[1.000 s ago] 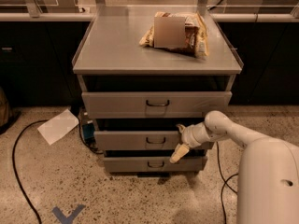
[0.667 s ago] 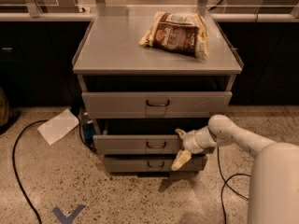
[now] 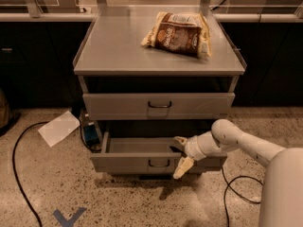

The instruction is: Open middle drawer

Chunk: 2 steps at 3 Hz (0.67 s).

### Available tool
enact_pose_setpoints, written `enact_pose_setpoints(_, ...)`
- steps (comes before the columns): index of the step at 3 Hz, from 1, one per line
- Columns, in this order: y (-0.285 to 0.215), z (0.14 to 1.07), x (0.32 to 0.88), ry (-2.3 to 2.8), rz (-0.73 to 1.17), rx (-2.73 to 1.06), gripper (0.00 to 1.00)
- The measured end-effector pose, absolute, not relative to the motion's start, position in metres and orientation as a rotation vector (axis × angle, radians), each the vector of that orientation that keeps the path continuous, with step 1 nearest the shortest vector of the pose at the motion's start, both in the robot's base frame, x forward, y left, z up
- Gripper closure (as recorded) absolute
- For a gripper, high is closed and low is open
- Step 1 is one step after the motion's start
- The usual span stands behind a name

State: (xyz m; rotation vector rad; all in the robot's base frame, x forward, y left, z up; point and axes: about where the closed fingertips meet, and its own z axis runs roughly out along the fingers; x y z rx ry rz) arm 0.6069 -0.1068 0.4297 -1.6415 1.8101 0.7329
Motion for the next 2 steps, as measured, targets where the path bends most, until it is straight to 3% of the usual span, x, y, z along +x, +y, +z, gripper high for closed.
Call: enact_pose_setpoints(2,-0.101,0.422,0.559,1.809,0.856,-1.732,0.0)
